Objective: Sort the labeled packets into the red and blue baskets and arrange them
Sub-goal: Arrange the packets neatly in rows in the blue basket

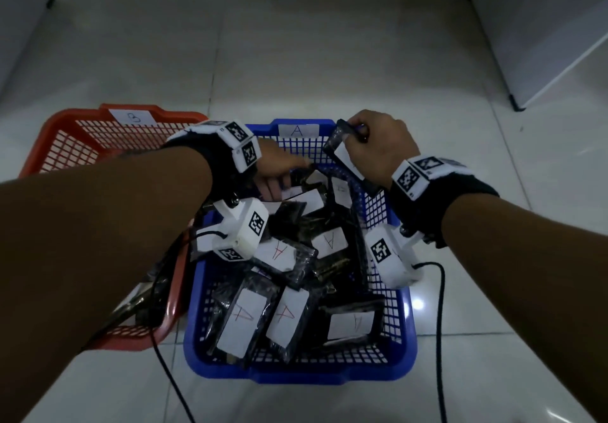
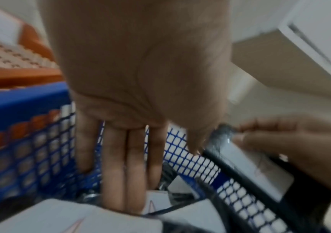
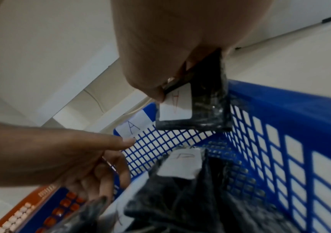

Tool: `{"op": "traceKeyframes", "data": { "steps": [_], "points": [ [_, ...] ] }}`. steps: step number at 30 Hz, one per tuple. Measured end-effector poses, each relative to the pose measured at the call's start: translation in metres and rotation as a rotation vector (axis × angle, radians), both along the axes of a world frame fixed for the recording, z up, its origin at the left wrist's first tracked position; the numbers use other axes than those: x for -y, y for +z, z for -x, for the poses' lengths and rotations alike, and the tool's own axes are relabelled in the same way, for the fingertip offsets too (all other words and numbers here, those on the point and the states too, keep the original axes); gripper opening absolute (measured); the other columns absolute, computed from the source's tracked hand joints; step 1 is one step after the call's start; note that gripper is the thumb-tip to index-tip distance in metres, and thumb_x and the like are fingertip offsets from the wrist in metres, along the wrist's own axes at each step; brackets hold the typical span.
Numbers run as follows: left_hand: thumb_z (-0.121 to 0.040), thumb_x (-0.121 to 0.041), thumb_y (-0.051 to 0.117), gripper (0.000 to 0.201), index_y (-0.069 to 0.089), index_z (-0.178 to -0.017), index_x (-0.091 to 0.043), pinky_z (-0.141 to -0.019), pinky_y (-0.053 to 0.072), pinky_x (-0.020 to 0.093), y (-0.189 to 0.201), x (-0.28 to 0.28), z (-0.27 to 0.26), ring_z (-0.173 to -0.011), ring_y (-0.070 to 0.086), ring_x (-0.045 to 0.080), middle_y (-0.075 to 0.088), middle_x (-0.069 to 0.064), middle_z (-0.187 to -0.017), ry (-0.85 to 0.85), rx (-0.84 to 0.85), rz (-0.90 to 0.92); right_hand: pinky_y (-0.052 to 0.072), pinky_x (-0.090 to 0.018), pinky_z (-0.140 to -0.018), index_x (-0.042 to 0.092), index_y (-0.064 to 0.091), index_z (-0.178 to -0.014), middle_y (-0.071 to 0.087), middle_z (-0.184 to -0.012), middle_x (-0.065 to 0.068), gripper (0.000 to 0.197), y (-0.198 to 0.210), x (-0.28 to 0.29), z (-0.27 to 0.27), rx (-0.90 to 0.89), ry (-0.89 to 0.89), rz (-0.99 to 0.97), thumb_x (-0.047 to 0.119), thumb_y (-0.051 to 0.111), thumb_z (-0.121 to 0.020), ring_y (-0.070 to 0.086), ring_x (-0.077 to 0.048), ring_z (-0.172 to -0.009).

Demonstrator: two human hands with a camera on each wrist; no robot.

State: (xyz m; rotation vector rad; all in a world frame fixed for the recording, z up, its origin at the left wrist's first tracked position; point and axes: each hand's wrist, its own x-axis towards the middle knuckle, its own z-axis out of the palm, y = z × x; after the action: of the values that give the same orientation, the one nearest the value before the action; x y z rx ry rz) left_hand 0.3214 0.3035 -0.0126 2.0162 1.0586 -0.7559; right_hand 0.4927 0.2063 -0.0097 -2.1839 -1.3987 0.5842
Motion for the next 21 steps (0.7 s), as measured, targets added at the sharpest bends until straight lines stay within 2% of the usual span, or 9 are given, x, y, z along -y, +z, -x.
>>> {"op": "traceKeyframes", "data": {
  "steps": [2,4,5,9,14,17,21],
  "points": [
    [-0.094,-0.047,0.052,0.041,0.069,-0.094,-0.010,-0.066,0.052,0.028,-0.009,-0.008,-0.005,-0.070,0.068,0.017,0.074,0.005,-0.083,-0.039,0.088,-0.147,0.054,-0.037,-0.077,0.031,0.064,-0.106,0.069,-0.098,0.004,0.020,-0.005,0.001,0.000,0.029,0.004,-0.017,0.036,0.056,-0.088,0.064,-0.023,-0.089],
    [-0.088,-0.043,0.062,0.028,0.071,-0.100,-0.019,-0.070,0.049,0.025,-0.011,-0.009,-0.013,-0.077,0.064,0.014,0.071,-0.003,-0.094,-0.160,0.188,-0.304,0.055,-0.037,-0.079,0.035,0.064,-0.105,0.069,-0.096,0.010,0.021,-0.008,0.003,-0.001,0.030,-0.006,-0.041,0.041,0.056,-0.087,0.064,-0.020,-0.090],
    [-0.085,-0.042,0.066,0.030,0.071,-0.106,-0.022,-0.071,0.047,0.024,-0.012,-0.008,-0.017,-0.081,0.064,0.015,0.070,-0.003,-0.097,-0.225,0.212,-0.352,0.055,-0.037,-0.078,0.037,0.064,-0.104,0.069,-0.093,0.013,0.020,-0.010,0.004,-0.002,0.023,-0.026,-0.066,0.043,0.056,-0.086,0.065,-0.018,-0.089],
    [-0.079,-0.038,0.069,0.042,0.066,-0.120,-0.027,-0.080,0.055,0.033,-0.018,-0.007,-0.026,-0.090,0.066,0.020,0.071,-0.001,-0.103,-0.285,0.244,-0.394,0.055,-0.037,-0.079,0.036,0.064,-0.103,0.069,-0.090,0.016,0.019,-0.012,0.008,-0.010,-0.001,-0.126,-0.153,0.042,0.057,-0.086,0.065,-0.014,-0.087],
    [-0.083,-0.028,0.063,0.027,0.072,-0.109,-0.026,-0.071,0.051,0.026,-0.024,-0.006,-0.028,-0.084,0.067,0.018,0.071,-0.005,-0.094,-0.329,0.286,-0.399,0.056,-0.037,-0.075,0.034,0.064,-0.100,0.068,-0.084,0.015,0.017,-0.016,0.009,-0.012,-0.037,-0.184,-0.193,0.039,0.058,-0.086,0.066,-0.013,-0.080],
    [-0.090,-0.038,0.055,0.029,0.073,-0.106,-0.023,-0.077,0.054,0.031,-0.023,-0.003,-0.033,-0.086,0.066,0.020,0.070,-0.002,-0.097,-0.297,0.265,-0.407,0.057,-0.037,-0.072,0.032,0.065,-0.097,0.066,-0.077,0.015,0.014,-0.018,0.010,-0.013,-0.059,-0.191,-0.220,0.036,0.058,-0.085,0.065,-0.012,-0.075],
    [-0.089,-0.060,0.049,0.046,0.069,-0.109,-0.024,-0.077,0.053,0.034,-0.015,0.007,-0.045,-0.085,0.064,0.019,0.069,0.000,-0.096,-0.308,0.322,-0.411,0.058,-0.040,-0.069,0.030,0.065,-0.093,0.065,-0.073,0.015,0.012,-0.017,0.011,-0.014,-0.105,-0.212,-0.302,0.034,0.059,-0.083,0.065,-0.012,-0.070]
  ]
}}
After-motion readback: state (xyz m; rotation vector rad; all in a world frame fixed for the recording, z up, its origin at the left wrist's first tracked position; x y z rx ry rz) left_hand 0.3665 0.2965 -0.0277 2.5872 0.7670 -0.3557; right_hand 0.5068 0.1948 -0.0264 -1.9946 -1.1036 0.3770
